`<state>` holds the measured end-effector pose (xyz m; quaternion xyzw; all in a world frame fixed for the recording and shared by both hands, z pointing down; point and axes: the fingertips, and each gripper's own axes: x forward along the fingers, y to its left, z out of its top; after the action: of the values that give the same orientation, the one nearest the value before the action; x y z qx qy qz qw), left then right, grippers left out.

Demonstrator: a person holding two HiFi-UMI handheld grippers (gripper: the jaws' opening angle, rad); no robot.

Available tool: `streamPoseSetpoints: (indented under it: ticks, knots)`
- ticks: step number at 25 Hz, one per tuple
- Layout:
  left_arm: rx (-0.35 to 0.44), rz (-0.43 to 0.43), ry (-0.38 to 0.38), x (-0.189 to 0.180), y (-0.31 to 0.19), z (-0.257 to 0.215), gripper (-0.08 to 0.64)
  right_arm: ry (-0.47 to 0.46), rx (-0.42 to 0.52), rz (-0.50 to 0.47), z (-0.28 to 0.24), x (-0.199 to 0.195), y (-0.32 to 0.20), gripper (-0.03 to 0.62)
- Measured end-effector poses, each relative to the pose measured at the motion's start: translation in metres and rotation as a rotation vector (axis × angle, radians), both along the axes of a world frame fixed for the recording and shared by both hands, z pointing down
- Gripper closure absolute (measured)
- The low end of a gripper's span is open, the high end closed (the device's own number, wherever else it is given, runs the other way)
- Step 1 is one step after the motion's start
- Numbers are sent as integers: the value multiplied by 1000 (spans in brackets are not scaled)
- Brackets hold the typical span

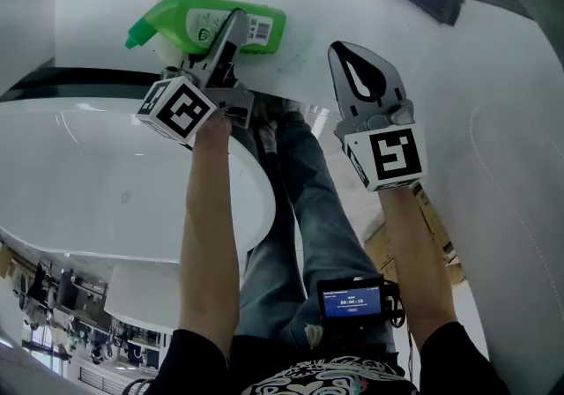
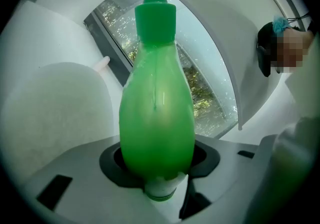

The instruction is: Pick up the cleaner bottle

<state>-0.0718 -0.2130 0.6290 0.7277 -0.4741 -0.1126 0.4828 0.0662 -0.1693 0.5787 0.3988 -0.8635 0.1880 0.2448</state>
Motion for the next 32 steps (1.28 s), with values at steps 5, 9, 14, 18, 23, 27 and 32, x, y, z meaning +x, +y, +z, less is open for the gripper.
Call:
streamPoseSetpoints:
  ticks: [5,9,14,18,23,27,32]
  knots:
    - [-22,12,70,5,4,5,362,-30,59,-41,-12,-15,-7,565]
    - [-20,-17,152,6,5,4,362,-28,36,-23,-9,-10,-10,565]
    - [-34,-38,232,9,10,-3,364,-2,10,4,-5,4,-5,565]
    - [-34,-58,292,10,15,-20,364,-4,23,24,-17,7,-3,565]
    - [-6,-51,327,17,16,-52,364,-23,23,55,-34,12,2,565]
    - [30,-48,349,7,33,-96,364,-39,40,54,-67,-1,23,565]
    - [42,-57,374,14,42,-116,363,-48,45,72,-82,10,28,565]
